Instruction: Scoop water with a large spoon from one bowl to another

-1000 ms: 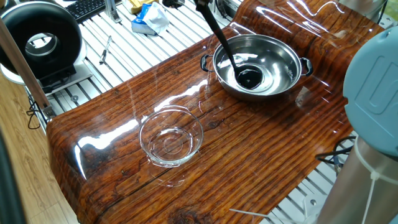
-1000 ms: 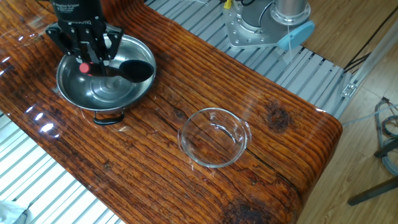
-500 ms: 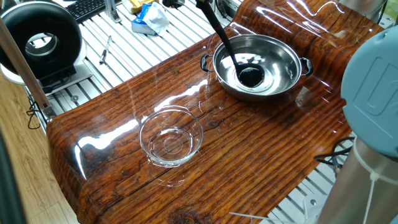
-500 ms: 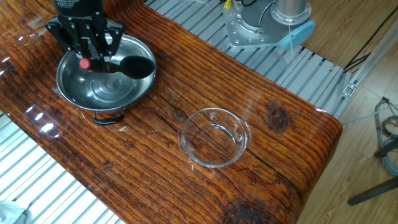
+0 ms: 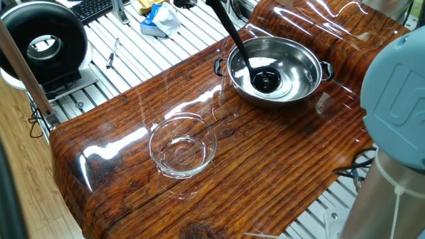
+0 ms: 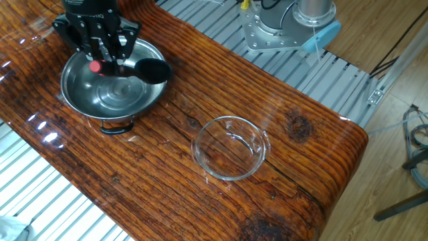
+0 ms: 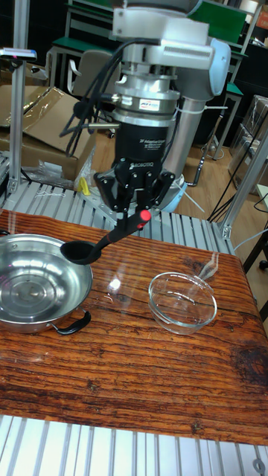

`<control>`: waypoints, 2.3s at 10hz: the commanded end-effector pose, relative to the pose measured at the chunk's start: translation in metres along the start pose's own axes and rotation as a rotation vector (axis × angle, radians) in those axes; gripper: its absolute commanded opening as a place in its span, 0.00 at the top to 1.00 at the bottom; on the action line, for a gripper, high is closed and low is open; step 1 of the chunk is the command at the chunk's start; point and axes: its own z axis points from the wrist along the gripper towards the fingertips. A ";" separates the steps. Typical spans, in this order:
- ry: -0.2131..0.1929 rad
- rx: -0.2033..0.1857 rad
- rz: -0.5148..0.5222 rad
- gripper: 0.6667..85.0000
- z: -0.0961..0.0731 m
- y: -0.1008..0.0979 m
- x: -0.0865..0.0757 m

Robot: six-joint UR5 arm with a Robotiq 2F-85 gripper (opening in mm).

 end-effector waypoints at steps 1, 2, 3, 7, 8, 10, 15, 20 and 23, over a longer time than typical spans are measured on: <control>-0.001 -0.003 0.023 1.00 -0.008 0.016 -0.012; -0.001 -0.003 0.031 1.00 -0.008 0.021 -0.016; 0.000 0.000 0.041 1.00 -0.008 0.027 -0.019; 0.003 0.032 0.087 1.00 -0.006 0.054 -0.035; 0.000 0.036 0.098 1.00 -0.003 0.061 -0.039; -0.011 0.044 0.120 1.00 0.003 0.074 -0.045; -0.025 0.049 0.163 1.00 0.014 0.092 -0.052; -0.022 0.077 0.164 1.00 0.027 0.093 -0.055; -0.009 0.060 0.130 1.00 0.027 0.097 -0.053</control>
